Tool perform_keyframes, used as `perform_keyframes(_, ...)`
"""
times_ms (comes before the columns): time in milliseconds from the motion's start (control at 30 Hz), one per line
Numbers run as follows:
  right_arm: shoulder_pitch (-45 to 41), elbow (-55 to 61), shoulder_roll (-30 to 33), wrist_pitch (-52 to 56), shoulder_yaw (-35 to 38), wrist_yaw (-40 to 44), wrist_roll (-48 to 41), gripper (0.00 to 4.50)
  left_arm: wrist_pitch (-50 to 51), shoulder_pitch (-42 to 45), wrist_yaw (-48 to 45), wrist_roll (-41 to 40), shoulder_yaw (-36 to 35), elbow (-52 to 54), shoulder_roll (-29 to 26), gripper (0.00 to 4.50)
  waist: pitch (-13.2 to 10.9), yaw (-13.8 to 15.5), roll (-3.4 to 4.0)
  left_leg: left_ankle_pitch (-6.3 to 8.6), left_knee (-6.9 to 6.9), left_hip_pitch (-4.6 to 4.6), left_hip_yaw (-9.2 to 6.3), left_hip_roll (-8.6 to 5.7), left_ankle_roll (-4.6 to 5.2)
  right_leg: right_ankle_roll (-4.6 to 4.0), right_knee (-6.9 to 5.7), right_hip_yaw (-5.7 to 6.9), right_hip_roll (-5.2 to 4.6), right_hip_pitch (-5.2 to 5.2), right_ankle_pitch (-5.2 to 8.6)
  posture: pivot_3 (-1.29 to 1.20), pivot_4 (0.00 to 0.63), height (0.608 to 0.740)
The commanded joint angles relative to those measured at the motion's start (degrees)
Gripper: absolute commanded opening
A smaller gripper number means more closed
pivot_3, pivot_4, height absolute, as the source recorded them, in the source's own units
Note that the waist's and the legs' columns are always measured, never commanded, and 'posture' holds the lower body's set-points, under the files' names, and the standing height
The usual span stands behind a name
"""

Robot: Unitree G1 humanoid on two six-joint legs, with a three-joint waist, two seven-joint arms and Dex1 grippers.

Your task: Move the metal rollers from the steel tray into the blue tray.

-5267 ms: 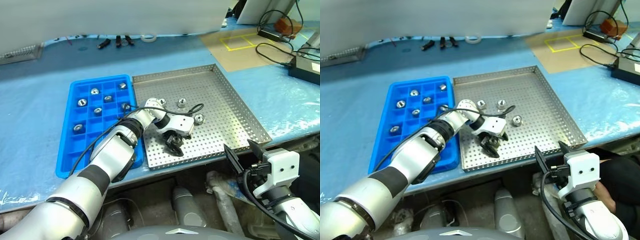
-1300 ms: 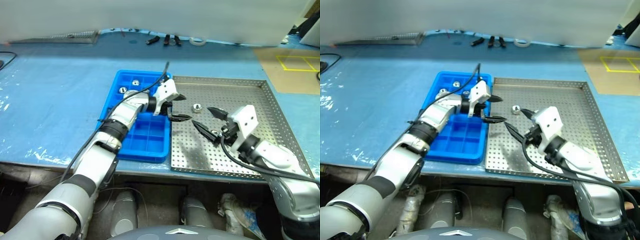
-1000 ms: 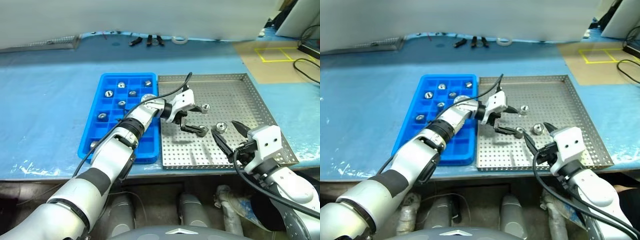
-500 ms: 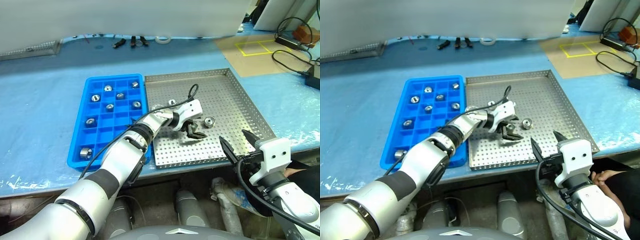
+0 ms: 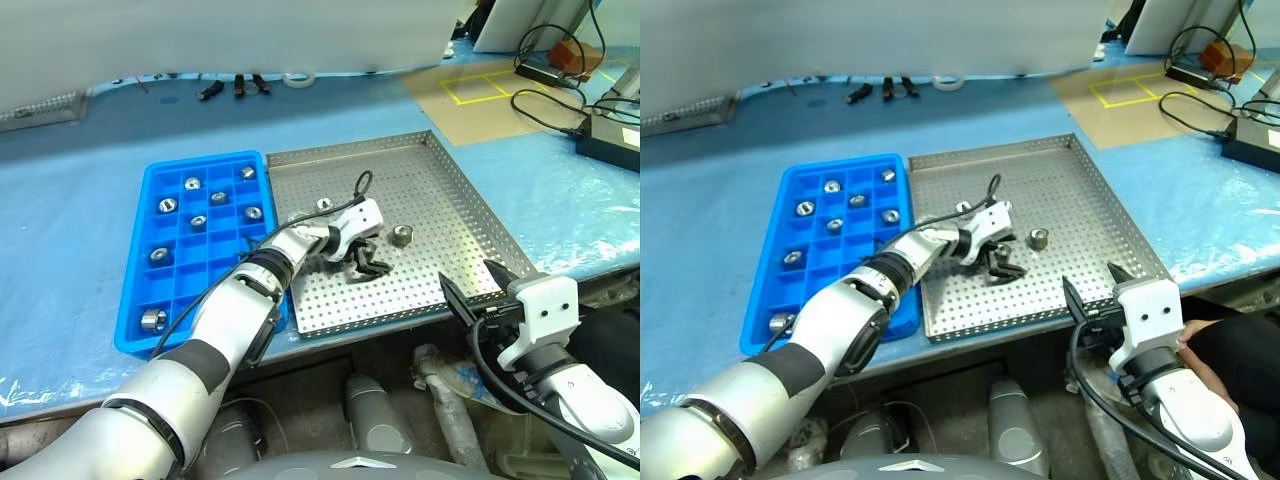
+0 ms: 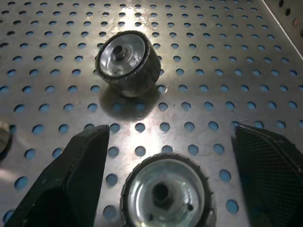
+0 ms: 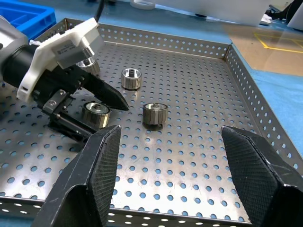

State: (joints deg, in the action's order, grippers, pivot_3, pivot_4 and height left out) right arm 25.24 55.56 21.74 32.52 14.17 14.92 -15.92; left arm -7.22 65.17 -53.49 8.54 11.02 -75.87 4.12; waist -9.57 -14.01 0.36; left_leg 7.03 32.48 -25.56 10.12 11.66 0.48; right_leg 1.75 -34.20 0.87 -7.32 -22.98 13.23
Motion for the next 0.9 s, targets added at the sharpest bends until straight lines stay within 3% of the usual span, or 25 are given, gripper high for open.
perform_keyframes(33,-1.67,0.55,0.62,0.14,-0.12,0.13,0.01,3.58,-0.25,0.09,-0.09,0.6,-0.34,0.9,-0.84,4.48,0.0,-0.19,0.0,0.01,0.0,0.0,-0.02,0.0,0.01,-0.01,0.04,0.04,0.0,0.05,-0.01,-0.69,0.15,0.74)
perform_keyframes(367,-4.0,0.51,1.64,2.07,0.21,0.69,-0.52,3.58,-0.29,-1.38,-3.67,0.59,-0.29,1.66,0.5,4.48,0.01,-0.12,0.02,0.28,0.0,0.02,-0.1,-0.07,0.42,-0.13,0.73,0.52,-0.24,0.67,-0.08,-0.67,0.15,0.74)
perform_keyframes(533,-4.1,1.33,1.71,3.13,0.17,0.54,-0.67,3.58,-0.05,-2.04,-3.26,1.36,0.07,1.74,0.43,3.34,0.01,-0.21,0.01,0.31,0.01,0.06,-0.09,-0.18,0.45,-0.13,0.76,0.53,-0.36,0.73,-0.08,-0.67,0.15,0.74)
perform_keyframes(633,-5.0,1.75,1.85,4.21,-0.06,0.23,-0.81,3.58,-0.13,-2.36,-5.01,1.21,-0.06,1.92,0.0,3.34,0.01,-0.34,0.01,0.32,0.04,0.17,-0.1,-0.23,0.45,-0.12,0.75,0.53,-0.42,0.83,-0.07,-0.66,0.15,0.74)
perform_keyframes(800,-8.12,2.04,2.52,6.76,-0.33,-0.07,-1.28,3.58,0.51,-2.21,-3.62,1.7,-0.18,2.01,-1.09,1.85,0.01,-0.8,0.01,0.33,0.04,0.24,-0.1,-0.41,0.47,-0.12,0.75,0.53,-0.59,0.92,-0.07,-0.65,0.15,0.74)
perform_keyframes(900,-9.94,1.86,2.99,8.01,-0.36,-0.08,-1.64,3.58,0.76,-2.54,-5.13,1.2,-0.56,2.15,-1.75,1.82,0.01,-0.95,0.01,0.39,0.03,0.25,-0.11,-0.7,0.58,-0.12,0.75,0.52,-0.83,0.94,-0.07,-0.63,0.15,0.74)
